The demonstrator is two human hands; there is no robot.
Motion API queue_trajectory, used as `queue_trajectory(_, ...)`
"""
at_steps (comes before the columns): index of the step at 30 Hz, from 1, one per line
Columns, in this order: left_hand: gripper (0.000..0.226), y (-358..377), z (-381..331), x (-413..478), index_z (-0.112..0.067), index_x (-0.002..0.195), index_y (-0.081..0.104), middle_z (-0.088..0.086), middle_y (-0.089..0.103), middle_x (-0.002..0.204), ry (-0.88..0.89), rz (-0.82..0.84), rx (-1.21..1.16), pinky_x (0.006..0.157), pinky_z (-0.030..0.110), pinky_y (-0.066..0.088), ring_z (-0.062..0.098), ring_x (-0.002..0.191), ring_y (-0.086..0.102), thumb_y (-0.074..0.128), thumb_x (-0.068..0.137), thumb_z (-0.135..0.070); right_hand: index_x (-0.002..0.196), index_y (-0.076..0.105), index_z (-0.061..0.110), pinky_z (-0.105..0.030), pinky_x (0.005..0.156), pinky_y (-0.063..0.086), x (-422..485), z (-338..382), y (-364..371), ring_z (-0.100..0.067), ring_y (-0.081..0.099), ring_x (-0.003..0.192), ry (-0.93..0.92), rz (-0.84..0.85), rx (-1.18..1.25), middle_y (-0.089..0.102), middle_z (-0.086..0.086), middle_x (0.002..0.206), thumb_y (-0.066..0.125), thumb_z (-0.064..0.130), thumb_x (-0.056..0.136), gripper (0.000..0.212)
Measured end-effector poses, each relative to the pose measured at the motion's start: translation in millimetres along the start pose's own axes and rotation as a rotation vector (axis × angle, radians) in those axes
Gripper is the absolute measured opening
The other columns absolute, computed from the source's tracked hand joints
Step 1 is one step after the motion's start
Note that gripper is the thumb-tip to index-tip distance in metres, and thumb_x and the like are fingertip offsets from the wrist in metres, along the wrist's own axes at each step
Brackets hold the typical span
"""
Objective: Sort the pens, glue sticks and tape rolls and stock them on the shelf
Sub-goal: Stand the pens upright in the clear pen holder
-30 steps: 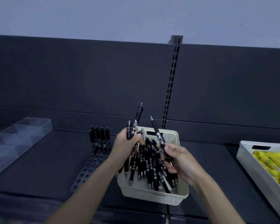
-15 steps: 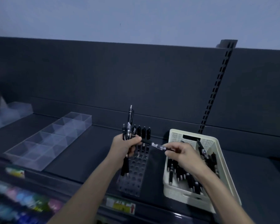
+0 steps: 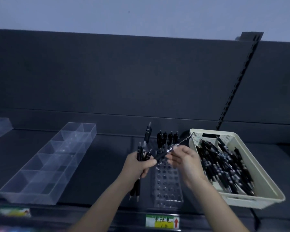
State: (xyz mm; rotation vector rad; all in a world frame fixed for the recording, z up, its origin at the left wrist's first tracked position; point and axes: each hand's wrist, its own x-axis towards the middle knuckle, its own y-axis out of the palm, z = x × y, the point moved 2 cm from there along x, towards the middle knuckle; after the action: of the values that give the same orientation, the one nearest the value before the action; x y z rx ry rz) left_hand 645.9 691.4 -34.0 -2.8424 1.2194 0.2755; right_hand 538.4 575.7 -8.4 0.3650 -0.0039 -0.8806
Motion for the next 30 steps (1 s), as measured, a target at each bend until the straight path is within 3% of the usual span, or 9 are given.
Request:
queue_trajectory(4, 0.016, -9, 4, 6, -0.006, 0.076, 0.06, 0.007, 0.057, 0.064, -0.038, -0.026, 0.003, 0.046, 0.024, 0.036, 0.01, 0.044, 0.044, 0.059, 0.089, -0.016, 0.073, 0.054, 0.01, -0.021, 0.064, 0.054, 16, 20, -17, -0.021, 0.06, 0.072, -0.259, -0.139, -0.343, 0.059, -0.004, 0.072, 0.049, 0.004, 0.093, 0.022)
queue_trajectory(7, 0.011, -13, 7, 9, -0.006, 0.088, 0.061, 0.006, 0.058, 0.07, -0.082, -0.02, -0.03, 0.054, 0.025, 0.041, 0.014, 0.054, 0.049, 0.052, 0.092, -0.008, 0.074, 0.054, 0.014, -0.027, 0.073, 0.051, 31, 18, -22, -0.021, 0.061, 0.077, -0.333, -0.15, -0.592, 0.061, -0.003, 0.077, 0.05, 0.007, 0.093, 0.021)
queue_trajectory(11, 0.017, -14, 8, 8, -0.009, 0.094, 0.062, 0.003, 0.059, 0.079, -0.062, -0.029, -0.056, 0.057, 0.019, 0.048, 0.013, 0.065, 0.054, 0.049, 0.091, 0.002, 0.087, 0.057, 0.004, -0.011, 0.063, 0.04, 42, 2, -12, -0.012, 0.054, 0.074, -0.396, -0.062, -0.844, 0.059, 0.002, 0.077, 0.05, 0.009, 0.094, 0.011)
queue_trajectory(15, 0.013, -15, 10, 7, -0.005, 0.102, 0.059, 0.007, 0.06, 0.077, -0.077, -0.021, -0.174, 0.063, 0.027, 0.05, 0.016, 0.064, 0.057, 0.052, 0.092, -0.001, 0.087, 0.053, 0.005, -0.033, 0.069, 0.047, 48, -16, -10, -0.021, 0.055, 0.07, -0.354, 0.032, -0.974, 0.058, -0.004, 0.072, 0.048, 0.01, 0.095, 0.01)
queue_trajectory(19, 0.012, -13, 11, 7, -0.005, 0.103, 0.057, 0.009, 0.066, 0.081, -0.075, -0.021, -0.171, 0.066, 0.032, 0.052, 0.018, 0.065, 0.059, 0.051, 0.094, -0.006, 0.088, 0.054, 0.01, -0.028, 0.062, 0.039, 52, -27, -6, -0.017, 0.052, 0.067, -0.367, 0.061, -1.081, 0.058, -0.003, 0.075, 0.047, 0.011, 0.095, 0.01)
queue_trajectory(23, 0.011, -14, 12, 9, -0.005, 0.092, 0.062, 0.006, 0.068, 0.083, -0.042, -0.025, -0.097, 0.068, 0.028, 0.05, 0.015, 0.067, 0.057, 0.052, 0.092, -0.003, 0.089, 0.053, 0.009, -0.025, 0.061, 0.038, 56, -37, -6, -0.012, 0.049, 0.06, -0.296, 0.062, -1.143, 0.058, -0.003, 0.076, 0.044, 0.012, 0.096, 0.012)
queue_trajectory(27, 0.017, -14, 15, 12, -0.006, 0.085, 0.068, 0.001, 0.07, 0.079, -0.022, -0.031, -0.066, 0.068, 0.025, 0.047, 0.014, 0.07, 0.058, 0.053, 0.09, 0.001, 0.085, 0.05, 0.013, -0.024, 0.062, 0.037, 57, -37, -4, -0.017, 0.051, 0.066, -0.308, 0.047, -1.17, 0.057, -0.003, 0.077, 0.043, 0.013, 0.096, 0.013)
queue_trajectory(30, 0.012, -12, 15, 13, -0.004, 0.087, 0.067, -0.001, 0.072, 0.076, -0.017, -0.037, -0.108, 0.066, 0.022, 0.048, 0.011, 0.066, 0.059, 0.057, 0.087, 0.002, 0.098, 0.06, 0.006, -0.023, 0.068, 0.041, 57, -36, -4, -0.016, 0.055, 0.073, -0.304, 0.033, -1.167, 0.064, -0.007, 0.088, 0.044, 0.012, 0.096, 0.017)
